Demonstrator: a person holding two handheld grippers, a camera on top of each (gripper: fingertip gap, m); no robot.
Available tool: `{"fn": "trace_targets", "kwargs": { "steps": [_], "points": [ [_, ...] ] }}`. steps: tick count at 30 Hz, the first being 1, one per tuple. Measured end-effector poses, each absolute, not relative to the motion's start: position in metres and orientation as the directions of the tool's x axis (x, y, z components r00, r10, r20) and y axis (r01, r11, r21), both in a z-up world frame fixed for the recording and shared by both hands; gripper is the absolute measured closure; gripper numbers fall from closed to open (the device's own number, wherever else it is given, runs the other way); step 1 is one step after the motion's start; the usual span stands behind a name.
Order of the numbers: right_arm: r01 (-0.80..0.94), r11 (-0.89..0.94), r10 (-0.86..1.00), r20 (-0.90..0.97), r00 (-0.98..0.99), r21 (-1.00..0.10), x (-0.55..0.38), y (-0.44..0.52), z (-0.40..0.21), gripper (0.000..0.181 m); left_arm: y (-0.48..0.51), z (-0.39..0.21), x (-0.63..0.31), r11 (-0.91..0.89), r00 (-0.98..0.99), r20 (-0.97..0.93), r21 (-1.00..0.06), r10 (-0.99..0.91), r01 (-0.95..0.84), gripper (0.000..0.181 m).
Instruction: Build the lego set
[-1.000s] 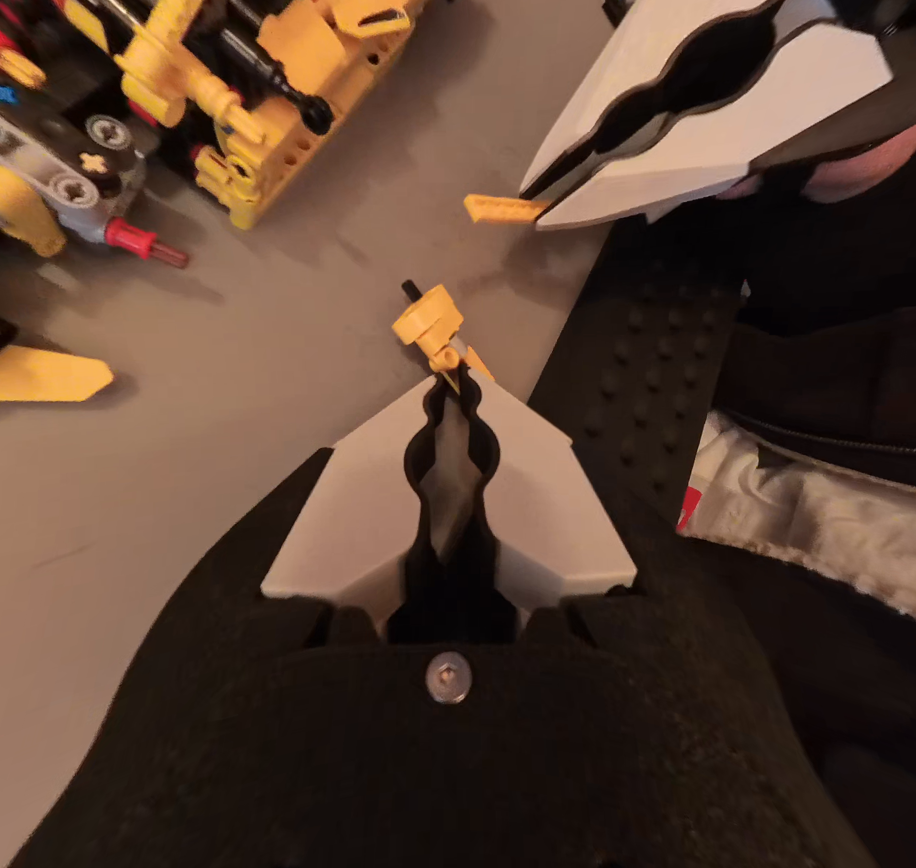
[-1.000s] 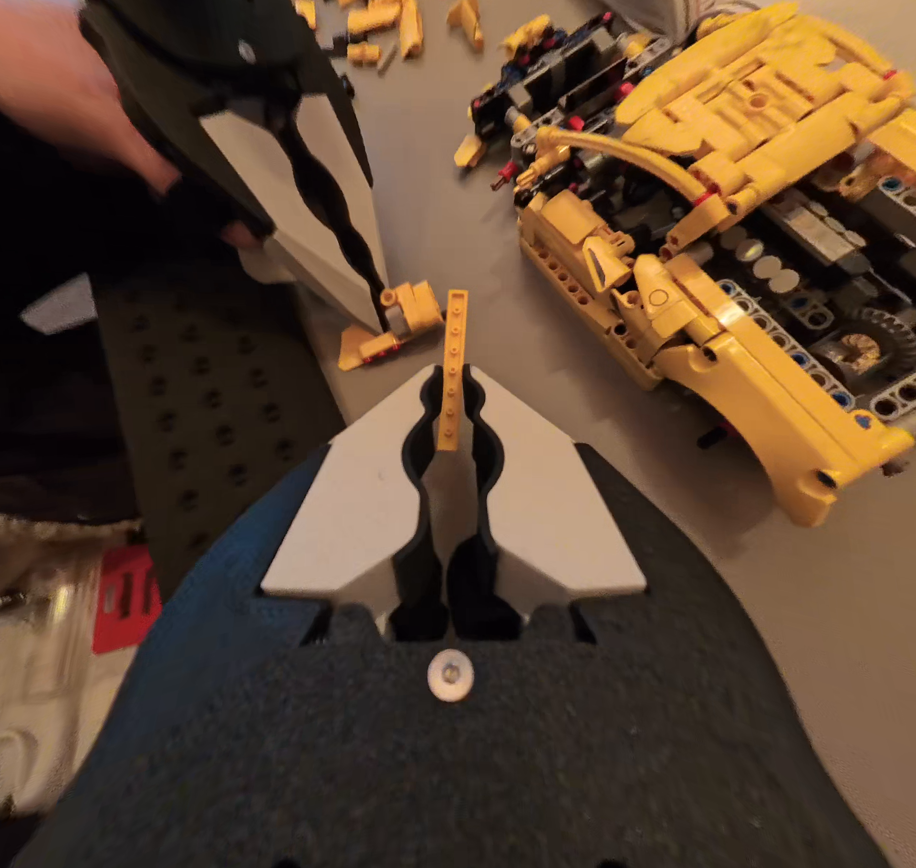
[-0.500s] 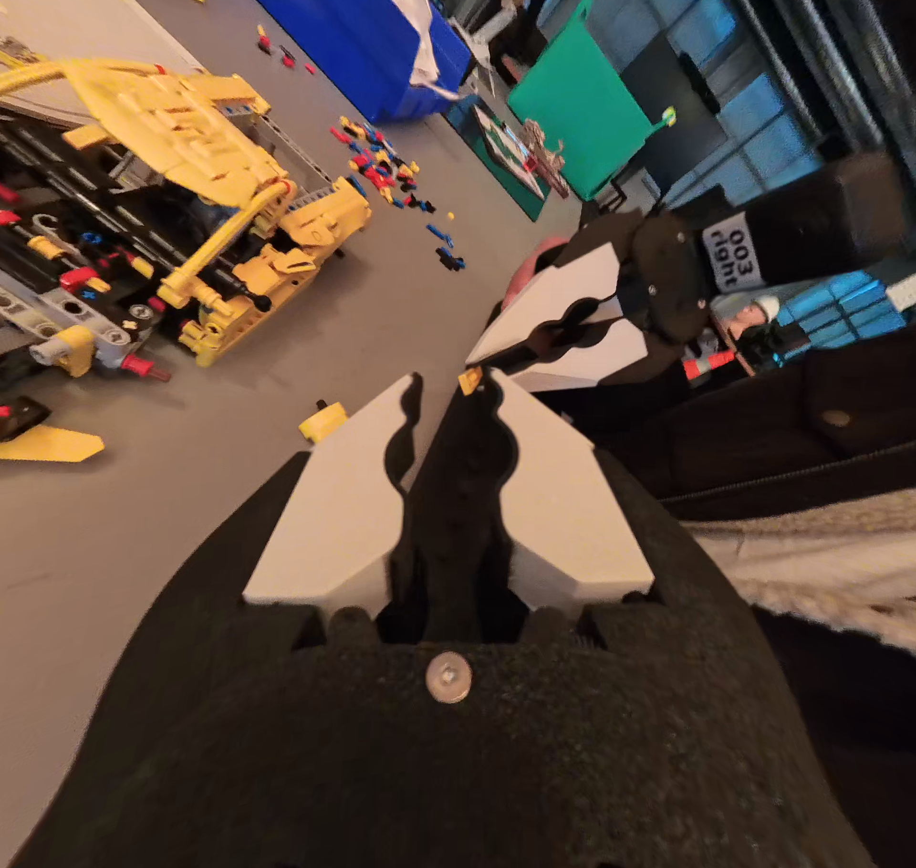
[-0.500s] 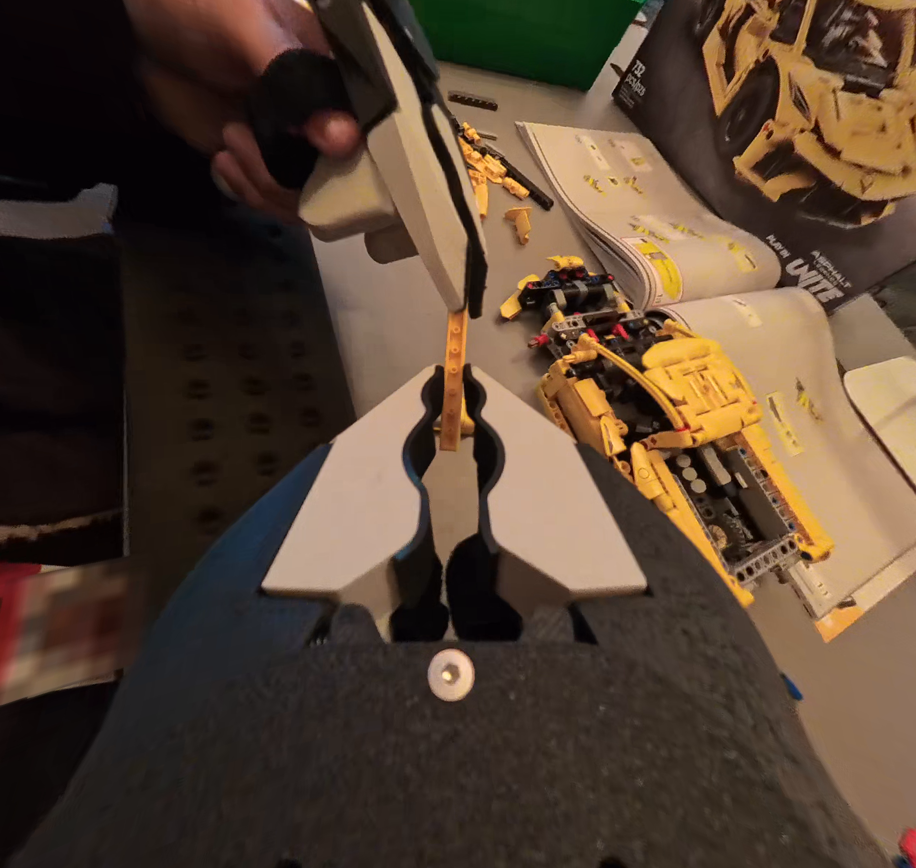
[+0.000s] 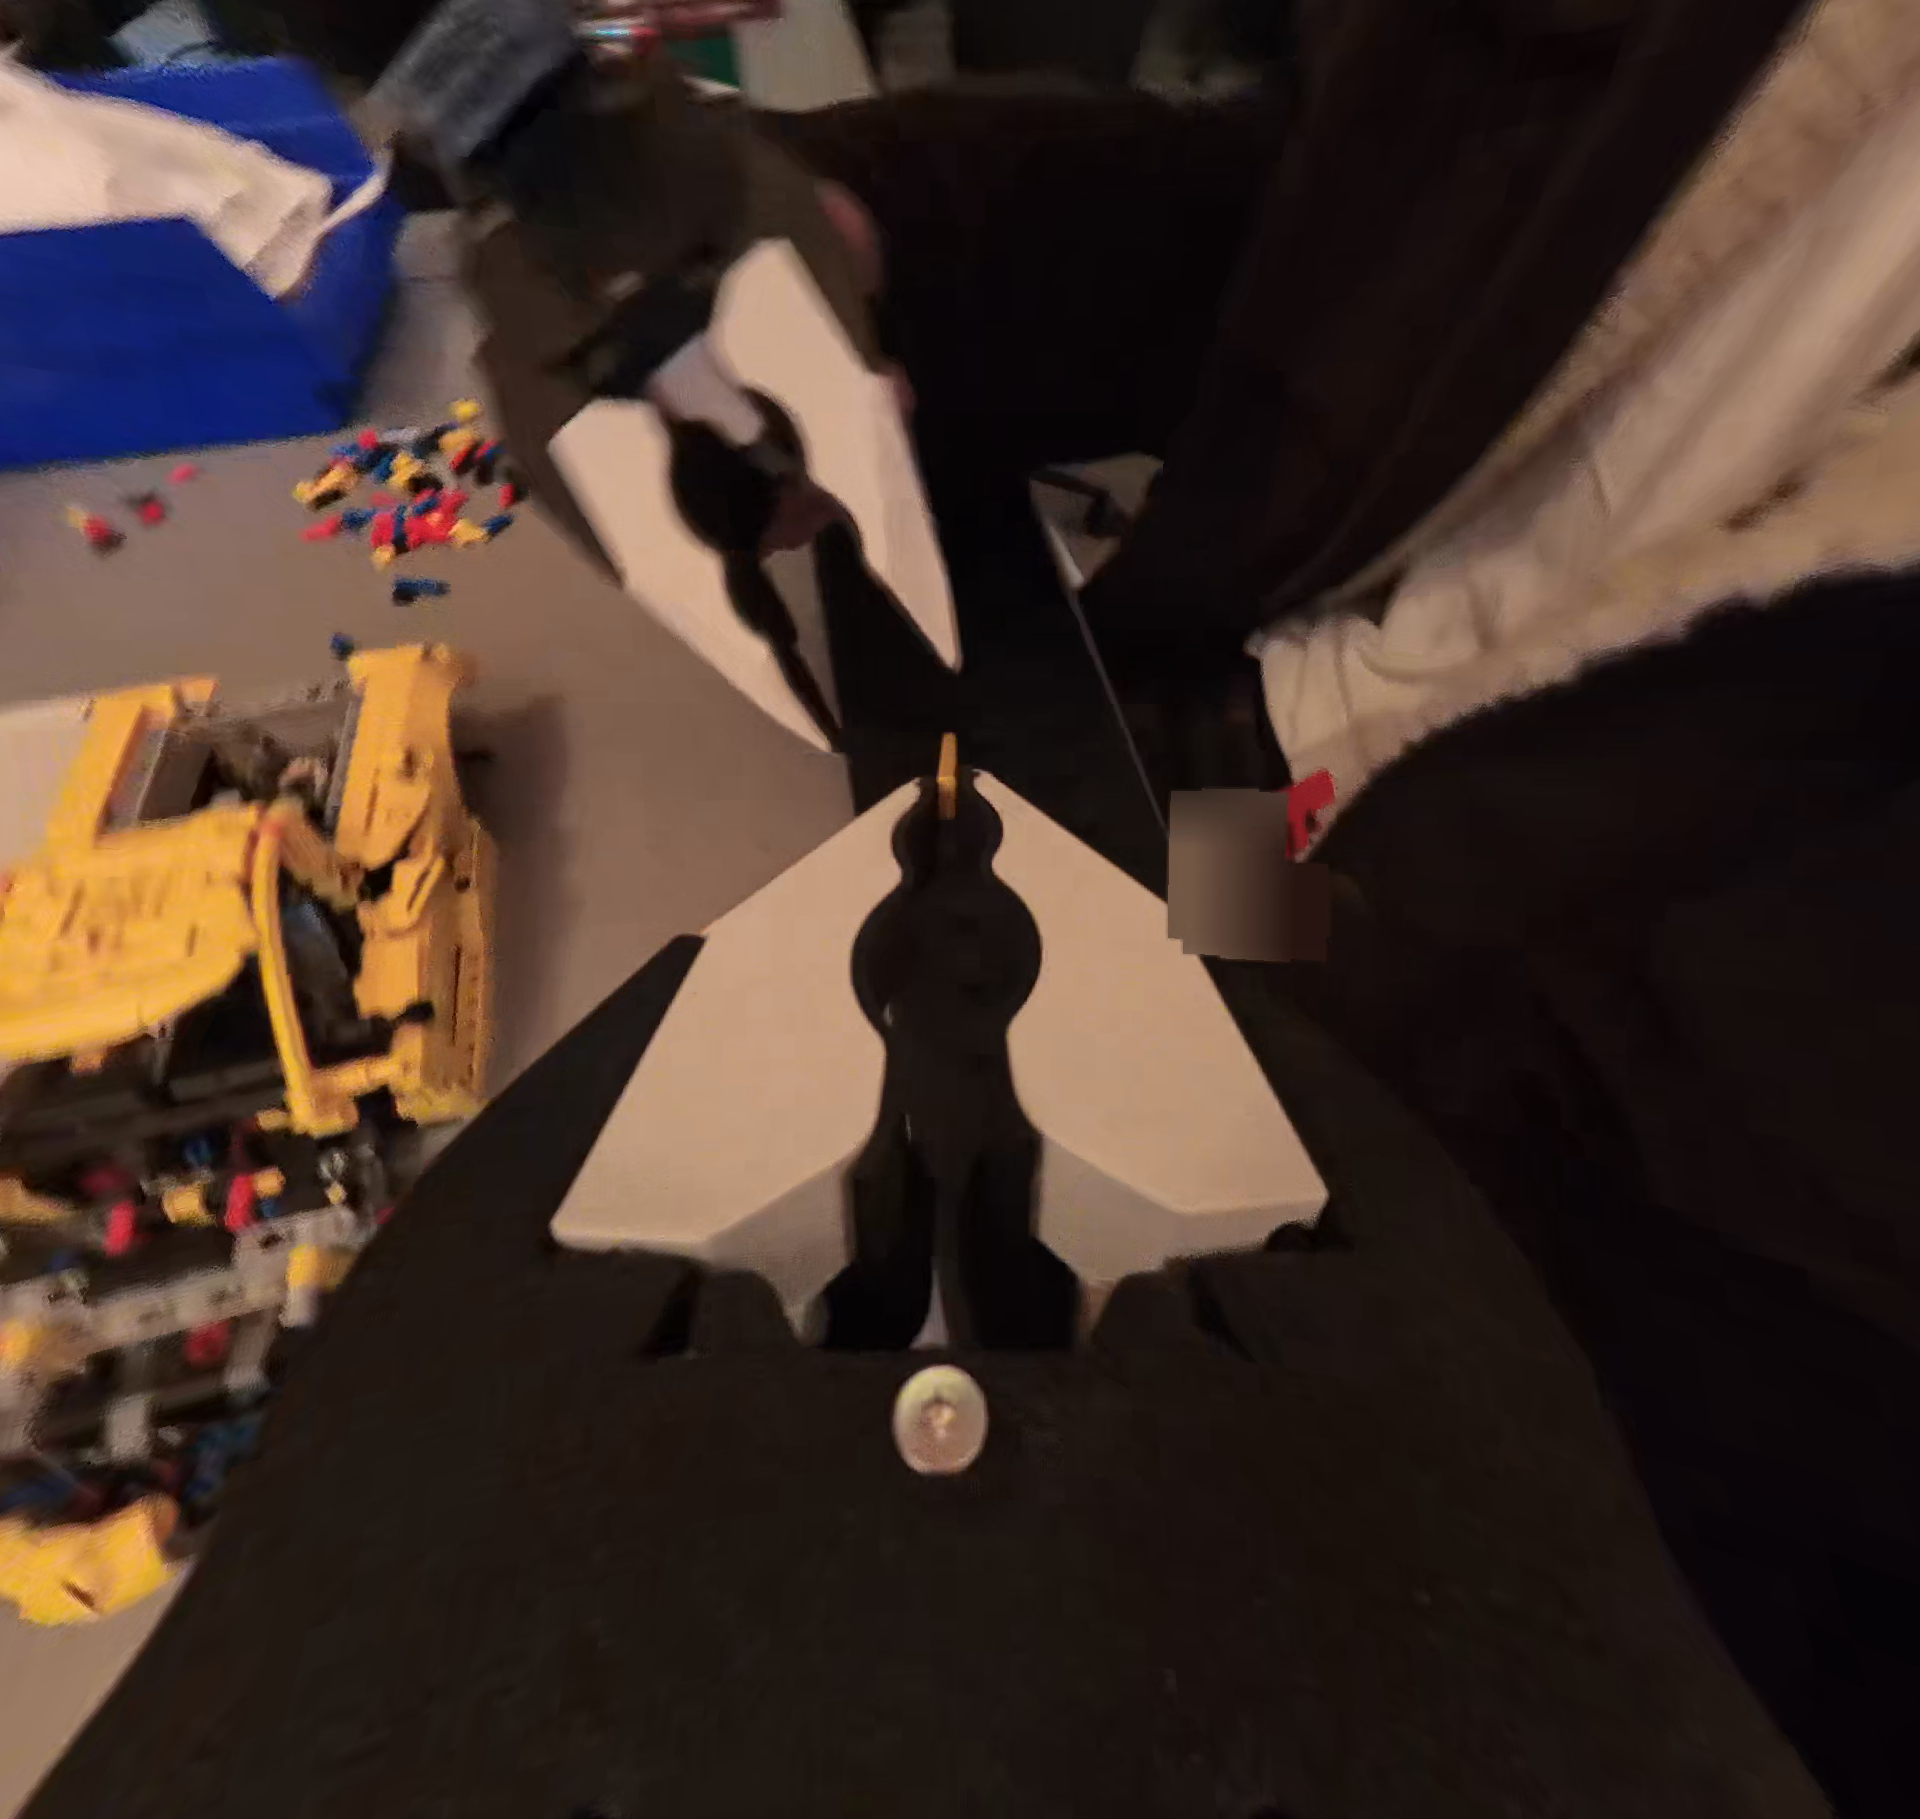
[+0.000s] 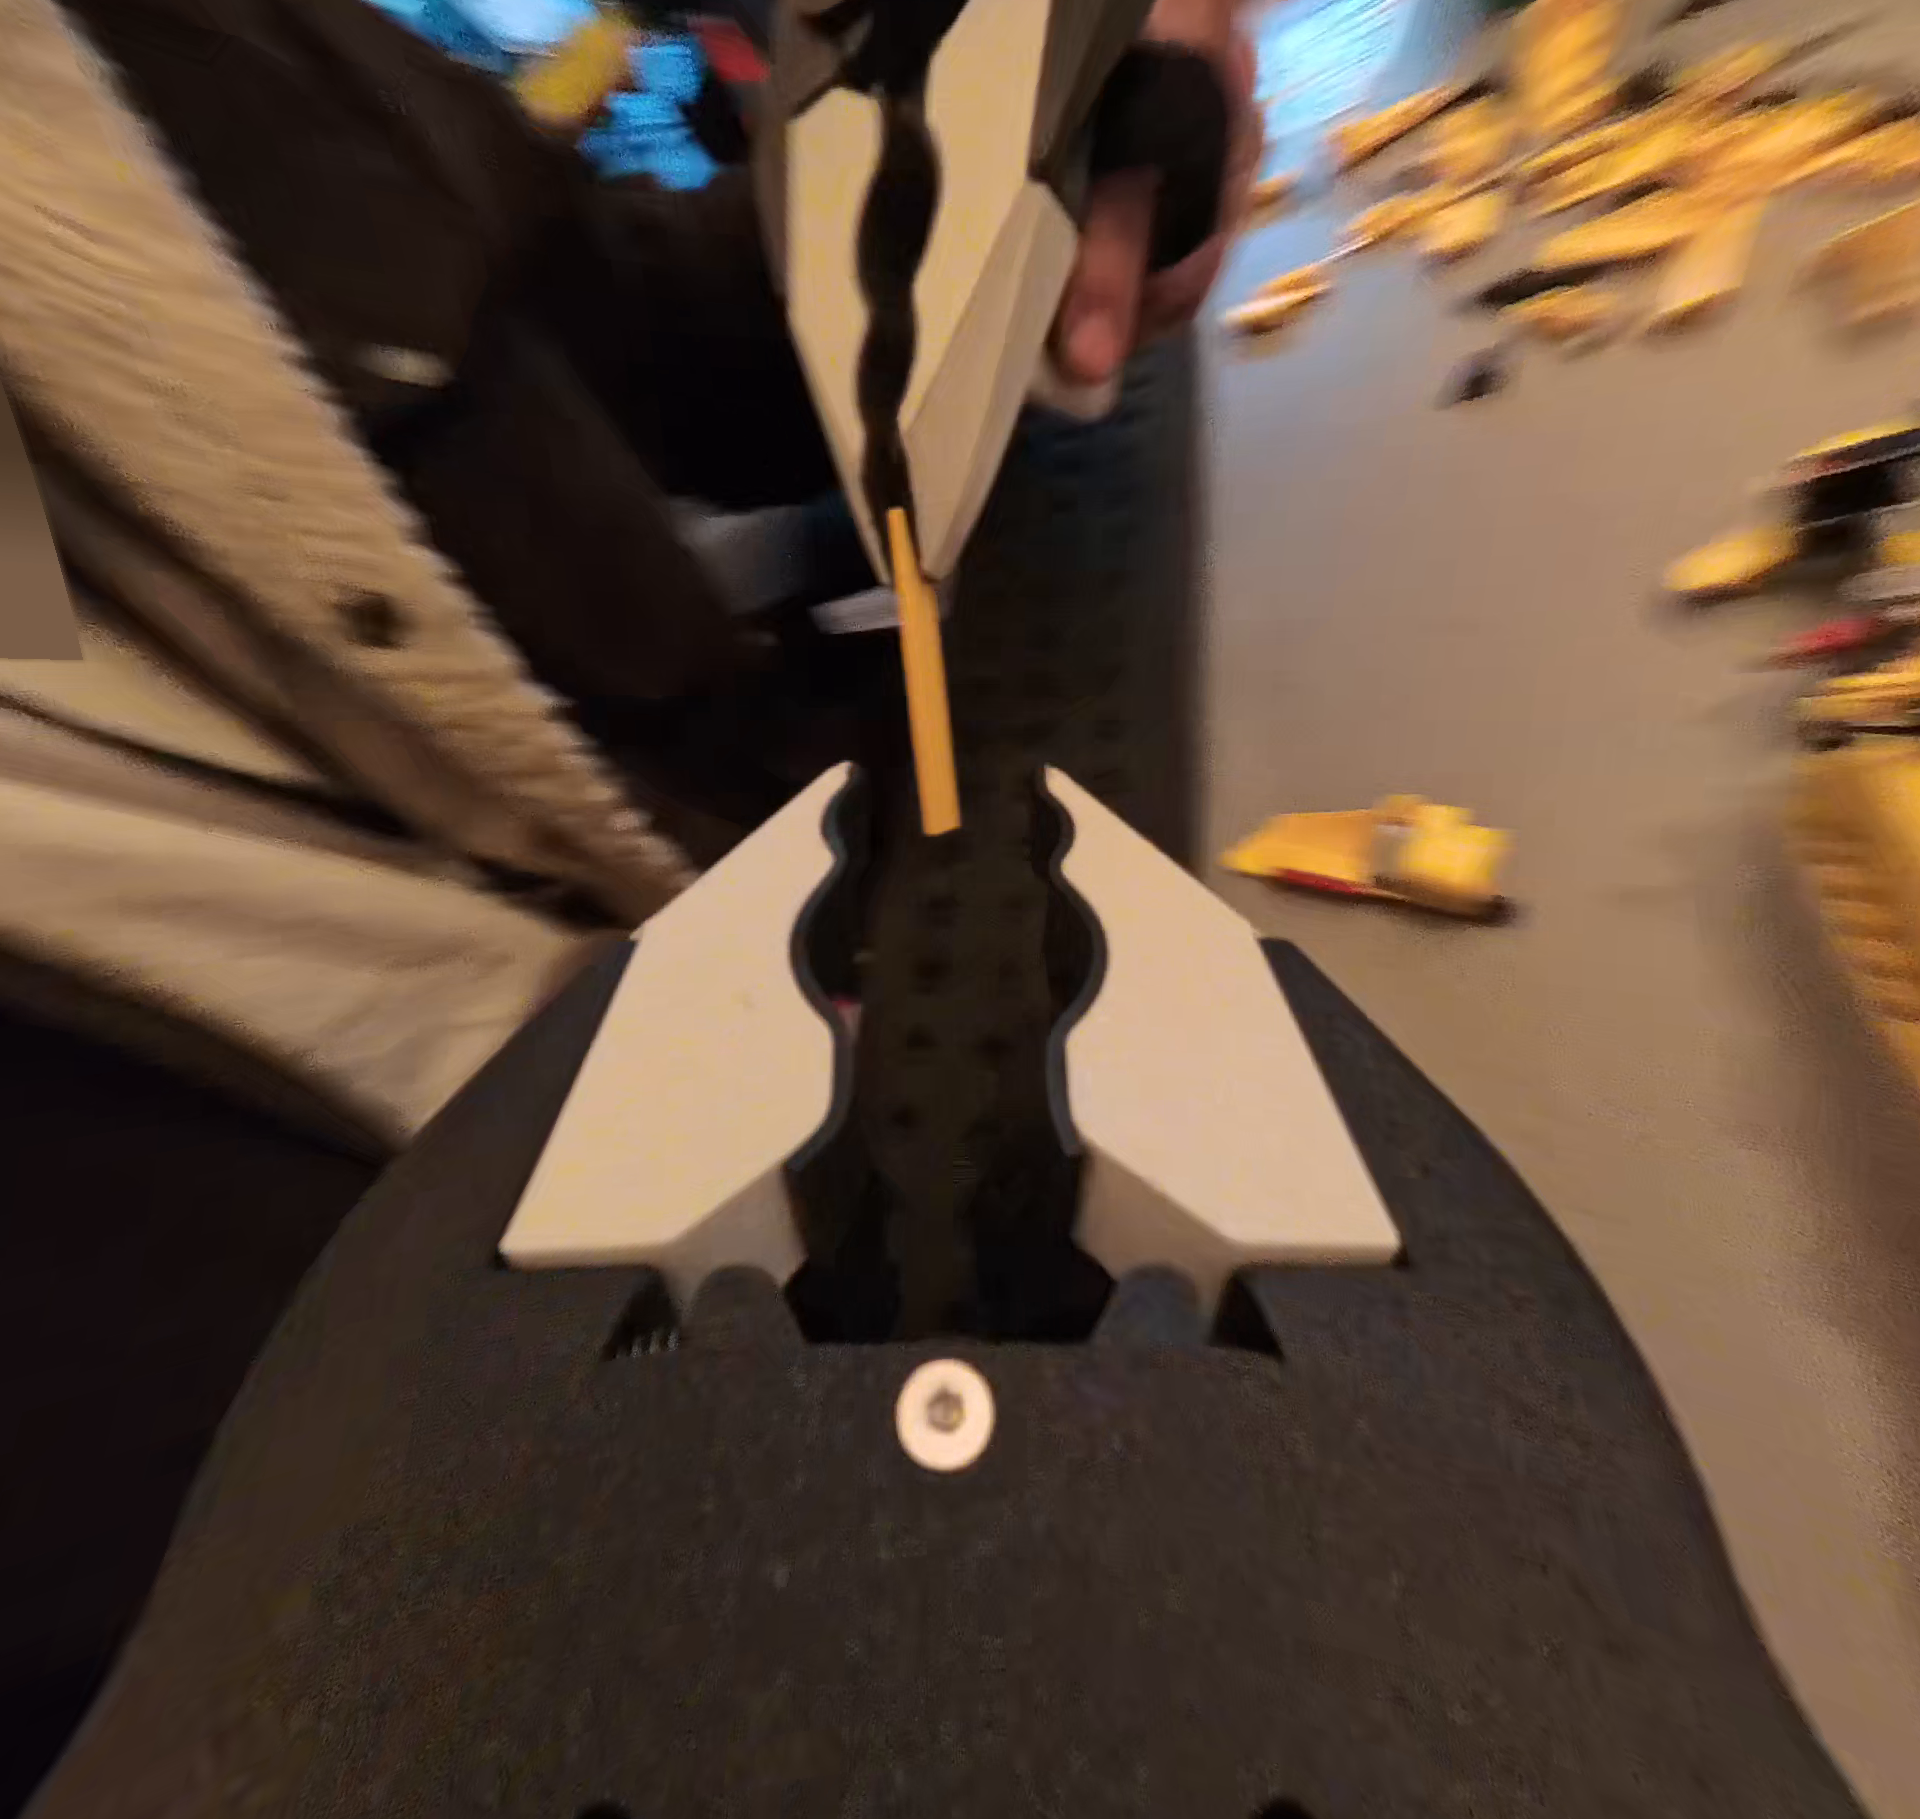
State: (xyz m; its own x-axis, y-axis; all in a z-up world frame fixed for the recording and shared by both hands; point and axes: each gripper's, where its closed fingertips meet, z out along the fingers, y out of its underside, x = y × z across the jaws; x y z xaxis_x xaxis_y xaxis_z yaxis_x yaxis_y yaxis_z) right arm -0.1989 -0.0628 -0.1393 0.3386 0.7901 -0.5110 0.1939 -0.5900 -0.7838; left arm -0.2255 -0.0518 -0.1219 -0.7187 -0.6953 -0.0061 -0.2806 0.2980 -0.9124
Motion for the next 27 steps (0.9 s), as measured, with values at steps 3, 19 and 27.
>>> {"fn": "trace_targets", "kwargs": {
  "steps": [3, 19, 27],
  "points": [
    [0.237, -0.718, 0.681, -0.732, 0.04, -0.655, -0.213, -0.08, -0.128, 0.145, -0.064, -0.107, -0.228, 0.392, -0.789, -0.101, -0.901, -0.606, -0.186, 0.178],
    [0.249, -0.74, 0.576, -0.78, -0.245, -0.625, -0.232, -0.09, -0.109, 0.169, -0.079, -0.098, -0.234, 0.374, -0.87, -0.07, -0.917, -0.489, -0.137, 0.178],
    [0.284, -0.693, 0.634, -0.748, -0.195, -0.662, -0.236, -0.091, -0.117, 0.175, -0.083, -0.102, -0.236, 0.367, -0.874, -0.003, -0.908, -0.486, -0.201, 0.177]
  ]
}}
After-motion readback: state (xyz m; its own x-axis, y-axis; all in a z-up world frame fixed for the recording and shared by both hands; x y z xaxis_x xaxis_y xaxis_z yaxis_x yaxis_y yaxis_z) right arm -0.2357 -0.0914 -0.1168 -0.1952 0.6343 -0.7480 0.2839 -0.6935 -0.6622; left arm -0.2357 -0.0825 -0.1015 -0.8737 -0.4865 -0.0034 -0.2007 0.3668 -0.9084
